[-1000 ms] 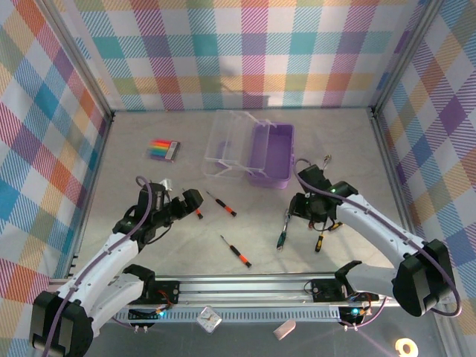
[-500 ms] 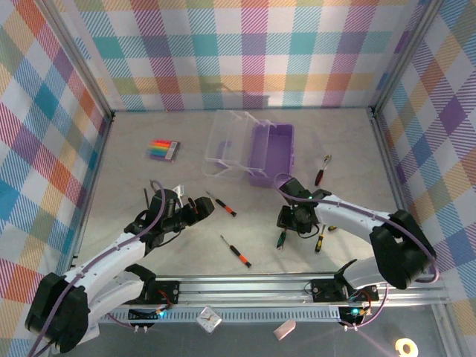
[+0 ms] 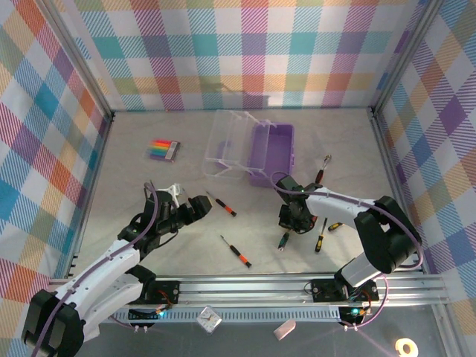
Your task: Pack the tool kit
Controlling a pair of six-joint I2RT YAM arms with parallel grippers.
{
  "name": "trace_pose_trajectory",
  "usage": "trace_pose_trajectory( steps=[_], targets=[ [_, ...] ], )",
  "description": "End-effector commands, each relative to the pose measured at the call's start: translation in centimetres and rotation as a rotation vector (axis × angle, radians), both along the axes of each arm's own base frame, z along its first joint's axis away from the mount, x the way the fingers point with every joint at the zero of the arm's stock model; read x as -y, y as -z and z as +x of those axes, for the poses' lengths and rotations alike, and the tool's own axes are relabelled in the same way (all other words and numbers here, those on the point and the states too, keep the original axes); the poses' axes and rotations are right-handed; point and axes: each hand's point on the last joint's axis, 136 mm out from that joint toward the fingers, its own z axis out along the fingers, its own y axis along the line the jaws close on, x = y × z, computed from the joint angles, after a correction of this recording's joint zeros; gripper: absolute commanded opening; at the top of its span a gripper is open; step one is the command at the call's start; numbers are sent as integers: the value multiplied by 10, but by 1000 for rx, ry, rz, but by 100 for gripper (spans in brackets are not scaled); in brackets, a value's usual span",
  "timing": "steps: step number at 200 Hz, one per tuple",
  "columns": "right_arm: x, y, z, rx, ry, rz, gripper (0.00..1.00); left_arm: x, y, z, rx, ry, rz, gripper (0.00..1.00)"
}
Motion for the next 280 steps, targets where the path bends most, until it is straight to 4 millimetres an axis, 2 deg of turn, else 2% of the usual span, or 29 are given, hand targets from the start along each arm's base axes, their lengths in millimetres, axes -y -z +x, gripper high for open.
trace_pose_trajectory(
  steps=[1, 37, 105, 146, 172, 191, 253, 280],
  targets=[
    [-32, 4, 18, 72, -63, 111, 12, 0, 5, -6, -21, 8, 15, 100],
    [-32, -8, 20, 108, -103, 120, 7, -6, 5, -8, -32, -6, 45, 100],
    [-24, -48, 26, 236, -173, 114, 5, -9, 3, -8, -43, -32, 48, 100],
    [-28, -51, 31, 255, -202, 118, 4, -12, 4, -8, -49, -47, 50, 100],
    [-31, -37, 32, 230, -214, 109, 3, -13, 3, -8, -46, -52, 56, 100],
    [-33, -34, 35, 234, -216, 114, 2, -13, 3, -8, -48, -54, 54, 100],
    [-39, -46, 45, 269, -240, 122, 2, -15, -1, -9, -46, -57, 63, 100],
    [-38, -62, 51, 303, -274, 107, 2, -16, -1, -8, -41, -59, 70, 100]
  ],
)
